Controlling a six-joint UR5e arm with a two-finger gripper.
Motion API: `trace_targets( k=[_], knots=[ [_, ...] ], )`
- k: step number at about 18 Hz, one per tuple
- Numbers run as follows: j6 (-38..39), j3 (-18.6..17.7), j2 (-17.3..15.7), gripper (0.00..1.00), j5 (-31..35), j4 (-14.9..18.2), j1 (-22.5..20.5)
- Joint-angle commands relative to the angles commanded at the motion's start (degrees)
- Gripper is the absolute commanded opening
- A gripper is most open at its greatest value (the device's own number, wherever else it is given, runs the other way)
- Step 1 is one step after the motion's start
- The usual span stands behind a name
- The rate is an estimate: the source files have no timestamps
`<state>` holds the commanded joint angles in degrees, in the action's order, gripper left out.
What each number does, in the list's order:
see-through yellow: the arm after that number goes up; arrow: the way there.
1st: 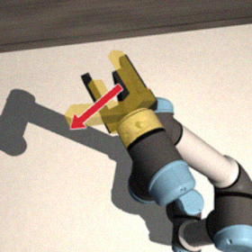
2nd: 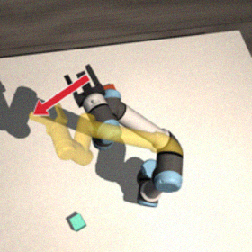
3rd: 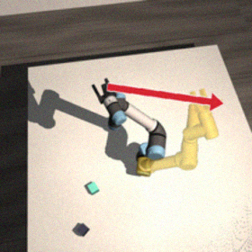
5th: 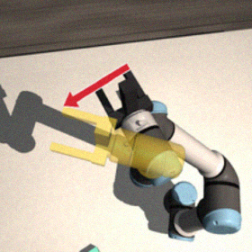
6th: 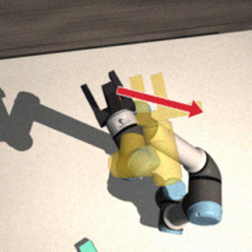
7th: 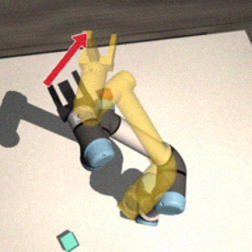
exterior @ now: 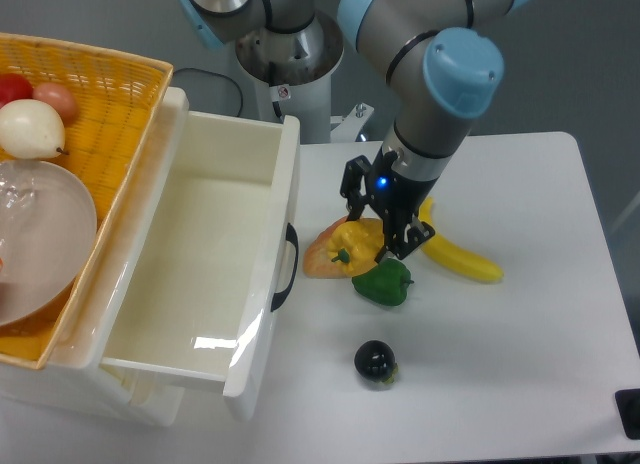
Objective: Place the yellow pepper in the upper white drawer
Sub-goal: 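Lift the yellow pepper up off the table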
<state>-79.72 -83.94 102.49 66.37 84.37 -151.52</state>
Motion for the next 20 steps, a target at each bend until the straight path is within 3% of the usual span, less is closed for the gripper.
trace_targets(
  k=[3, 6, 14, 20],
  knots=[
    [2.01, 0.17, -1.15, 0.37, -2.99, 0.79, -1.32],
    [7.46, 0.61, -1.93, 0.37, -7.04, 3.78, -1.94],
    [14.32, 0.44, -5.19, 0.37, -13.28, 5.97, -2.91],
    [25.56, -0.26, -6.42, 0.38, -17.50, 7.30, -2.03]
  ],
)
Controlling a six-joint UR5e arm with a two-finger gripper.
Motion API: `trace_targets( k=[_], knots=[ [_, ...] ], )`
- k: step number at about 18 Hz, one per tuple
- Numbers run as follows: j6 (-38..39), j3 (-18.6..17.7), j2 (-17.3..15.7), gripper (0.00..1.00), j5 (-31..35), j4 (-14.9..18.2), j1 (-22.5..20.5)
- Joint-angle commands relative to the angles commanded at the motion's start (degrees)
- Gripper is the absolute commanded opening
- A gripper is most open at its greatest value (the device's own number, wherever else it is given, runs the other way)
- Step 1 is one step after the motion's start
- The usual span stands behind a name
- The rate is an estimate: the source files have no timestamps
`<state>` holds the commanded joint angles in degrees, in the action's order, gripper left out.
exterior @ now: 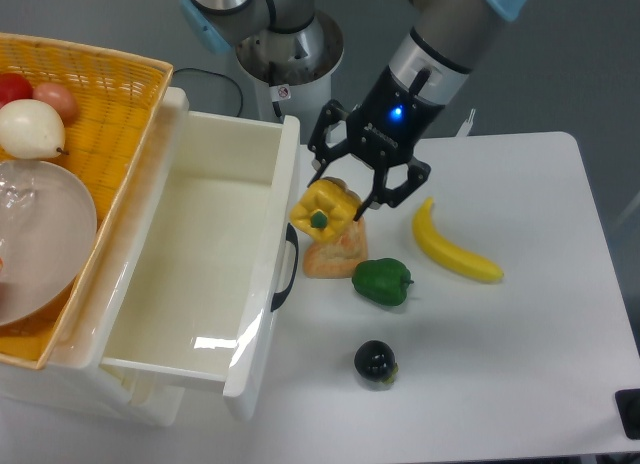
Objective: Place the yellow pepper in the upper white drawer
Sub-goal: 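Lift the yellow pepper up off the table, then carry the yellow pepper over the open white drawer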
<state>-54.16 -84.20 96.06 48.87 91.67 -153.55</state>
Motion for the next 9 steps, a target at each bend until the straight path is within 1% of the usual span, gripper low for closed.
trace_targets(
  k=[3, 5, 9],
  knots=[
    [4.14, -0.26, 0.09, 0.39, 0.00, 0.17, 1.76],
    [4.50, -1.66, 0.00, 0.39, 0.09, 0.09, 3.07],
    [4.50, -1.85, -0.88, 0.40, 0.09, 0.18, 4.57]
  ],
)
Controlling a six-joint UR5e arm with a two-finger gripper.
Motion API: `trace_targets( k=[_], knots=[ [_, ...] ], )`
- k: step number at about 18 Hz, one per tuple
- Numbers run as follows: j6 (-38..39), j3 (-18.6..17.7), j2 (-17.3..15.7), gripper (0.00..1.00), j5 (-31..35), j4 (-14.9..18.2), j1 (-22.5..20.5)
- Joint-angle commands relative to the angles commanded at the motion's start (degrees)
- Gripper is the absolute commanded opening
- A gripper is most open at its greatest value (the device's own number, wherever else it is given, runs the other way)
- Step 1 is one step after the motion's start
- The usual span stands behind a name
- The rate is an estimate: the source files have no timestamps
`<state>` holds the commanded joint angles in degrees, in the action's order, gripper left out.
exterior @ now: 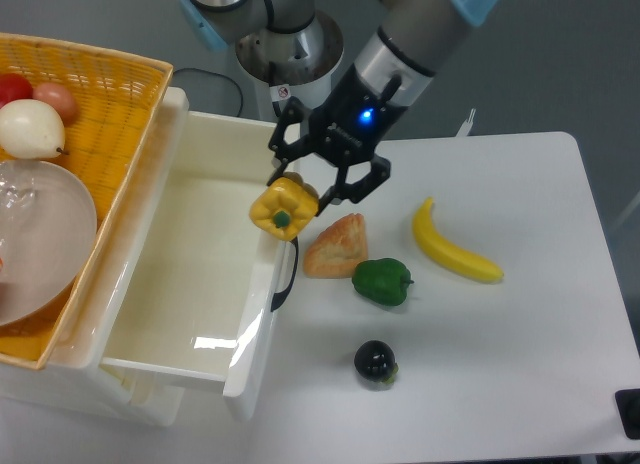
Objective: Place the yellow pepper in the upper white drawer
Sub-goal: 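Carry the yellow pepper over the open white drawer, then open the gripper to drop the pepper into the drawer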
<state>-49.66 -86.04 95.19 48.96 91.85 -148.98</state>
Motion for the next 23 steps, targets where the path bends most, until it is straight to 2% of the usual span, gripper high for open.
trace_targets(
  k=[7, 10, 17, 18, 19, 21, 23],
  knots=[
    [0.00, 0.00, 0.00, 0.42, 0.00, -0.09, 2.11],
    [-0.09, -0.09, 0.09, 0.49, 0.26, -0.53, 2.99],
    [-0.53, -0.70, 0.35, 0.51, 0.62, -0.70, 3.87],
    [-0.61, -0.88, 0.44, 0.58, 0.62, -0.79, 3.87],
    [-0.96, -0.97, 0.44, 0.75, 0.62, -1.05, 3.87],
    [-1.84, -1.23, 0.52, 0.96, 0.62, -1.49, 3.87],
    [-2.11, -1.32, 0.61, 1.00, 0.53, -1.49, 3.87]
  ],
)
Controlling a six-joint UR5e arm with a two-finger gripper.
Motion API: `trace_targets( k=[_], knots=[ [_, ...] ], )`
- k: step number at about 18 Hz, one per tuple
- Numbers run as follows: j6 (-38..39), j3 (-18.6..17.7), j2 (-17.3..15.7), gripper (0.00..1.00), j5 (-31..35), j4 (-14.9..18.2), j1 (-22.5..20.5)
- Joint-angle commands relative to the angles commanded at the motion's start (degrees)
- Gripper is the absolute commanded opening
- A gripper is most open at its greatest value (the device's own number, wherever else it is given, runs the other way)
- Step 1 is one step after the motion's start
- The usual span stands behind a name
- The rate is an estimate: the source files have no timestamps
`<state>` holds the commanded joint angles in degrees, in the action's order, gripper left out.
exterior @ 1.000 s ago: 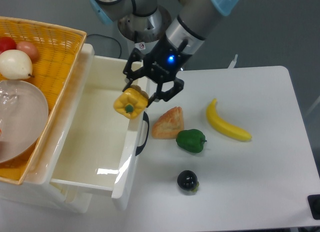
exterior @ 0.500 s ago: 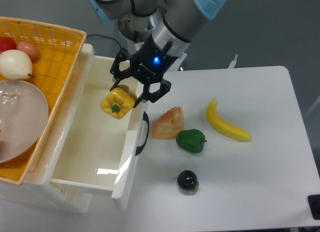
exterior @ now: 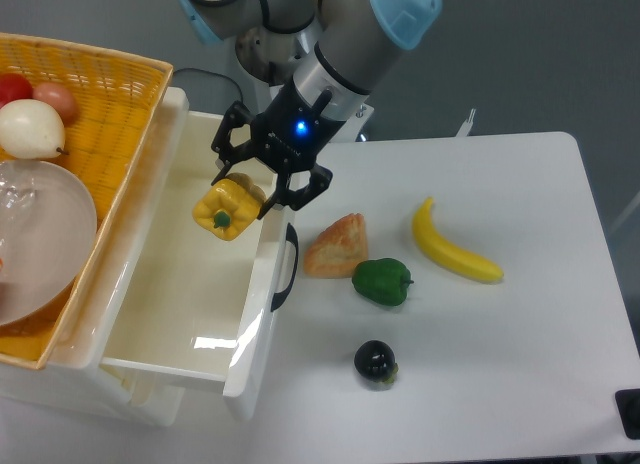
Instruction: Place the yellow pepper in the upper white drawer
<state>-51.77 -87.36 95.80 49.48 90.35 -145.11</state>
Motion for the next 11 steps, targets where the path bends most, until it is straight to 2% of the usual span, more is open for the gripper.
trace_targets(
  k=[8, 11],
  knots=[
    [0.00, 0.26, -0.53, 1.00, -0.35, -0.09, -0.88],
    [-1.14, 0.18, -0.44, 1.00, 0.00, -6.57, -2.54]
  ],
)
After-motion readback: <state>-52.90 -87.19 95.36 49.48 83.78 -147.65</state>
